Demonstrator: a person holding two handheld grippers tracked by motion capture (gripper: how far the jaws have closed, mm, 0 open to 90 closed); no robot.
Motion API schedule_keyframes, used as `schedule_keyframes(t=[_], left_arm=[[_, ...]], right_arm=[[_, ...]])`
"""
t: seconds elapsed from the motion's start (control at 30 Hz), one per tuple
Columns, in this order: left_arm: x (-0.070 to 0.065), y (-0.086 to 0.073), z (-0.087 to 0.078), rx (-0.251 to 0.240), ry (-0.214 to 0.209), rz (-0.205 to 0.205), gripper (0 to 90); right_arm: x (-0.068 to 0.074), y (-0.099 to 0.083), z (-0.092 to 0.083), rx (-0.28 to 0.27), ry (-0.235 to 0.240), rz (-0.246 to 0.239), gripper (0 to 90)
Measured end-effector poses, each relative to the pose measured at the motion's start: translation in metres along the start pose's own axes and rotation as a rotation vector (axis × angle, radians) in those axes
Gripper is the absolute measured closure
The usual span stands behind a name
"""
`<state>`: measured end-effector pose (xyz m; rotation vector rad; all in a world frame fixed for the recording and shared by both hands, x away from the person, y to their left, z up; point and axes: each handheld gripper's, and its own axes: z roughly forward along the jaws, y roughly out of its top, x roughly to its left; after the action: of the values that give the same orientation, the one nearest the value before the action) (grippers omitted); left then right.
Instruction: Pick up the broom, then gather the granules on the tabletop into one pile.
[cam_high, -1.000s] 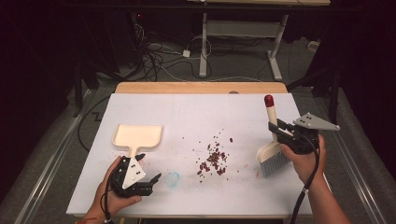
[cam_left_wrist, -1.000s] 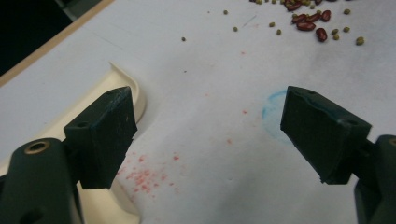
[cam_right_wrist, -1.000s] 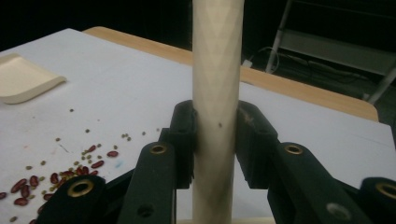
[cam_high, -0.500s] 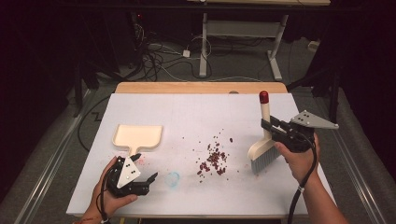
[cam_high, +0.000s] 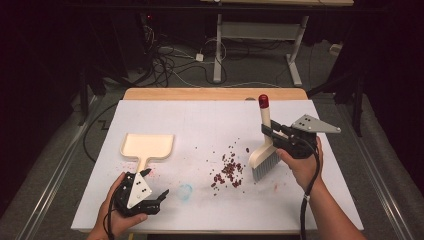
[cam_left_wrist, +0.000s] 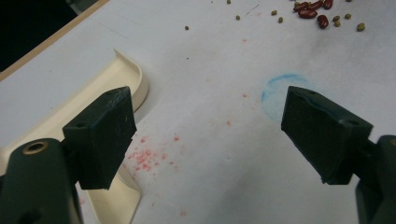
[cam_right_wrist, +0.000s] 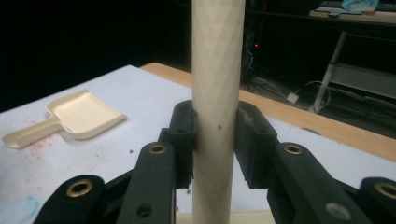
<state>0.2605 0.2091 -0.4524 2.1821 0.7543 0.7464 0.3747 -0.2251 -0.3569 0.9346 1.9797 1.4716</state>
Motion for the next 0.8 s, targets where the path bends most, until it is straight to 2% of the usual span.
schedule_keyframes(t=[0.27,0.53,0.63,0.73,0.8], left_arm=[[0.0,-0.003,-0.008,-0.007,0.013,-0.025,17.1],[0.001,-0.003,-0.009,-0.01,0.014,-0.024,17.1],[0.003,-0.004,-0.008,-0.013,0.01,-0.028,17.1],[0.004,-0.003,-0.007,-0.007,0.008,-0.028,17.1],[0.004,-0.003,-0.007,-0.012,0.004,-0.033,17.1]], right_arm=[[0.001,0.003,0.002,-0.017,-0.01,-0.005,70.5],[0.006,0.007,0.013,-0.015,-0.006,-0.003,70.5],[0.007,0.011,0.026,-0.047,0.032,0.023,70.5],[0.01,0.014,0.033,-0.079,0.057,0.008,70.5],[0.017,0.02,0.049,-0.086,0.076,-0.01,70.5]])
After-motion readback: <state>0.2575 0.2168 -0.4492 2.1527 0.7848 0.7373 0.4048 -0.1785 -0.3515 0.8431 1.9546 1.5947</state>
